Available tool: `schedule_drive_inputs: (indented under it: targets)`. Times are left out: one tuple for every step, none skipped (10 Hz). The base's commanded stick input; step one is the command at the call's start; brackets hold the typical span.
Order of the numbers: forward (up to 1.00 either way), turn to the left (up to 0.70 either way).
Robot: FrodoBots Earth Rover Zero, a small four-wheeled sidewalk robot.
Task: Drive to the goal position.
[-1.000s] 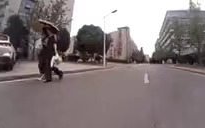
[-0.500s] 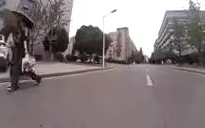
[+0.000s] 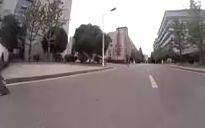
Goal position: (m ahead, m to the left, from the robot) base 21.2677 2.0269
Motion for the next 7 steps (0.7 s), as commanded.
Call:
schedule_drive_inputs:
  targets:
    - [0.70, 0.00]
    - [0.70, 0.00]
    - [0.70, 0.00]
    - [0.70, 0.00]
    - [0.70, 0.00]
    - [0.56, 0.00]
    - [0.45, 0.00]
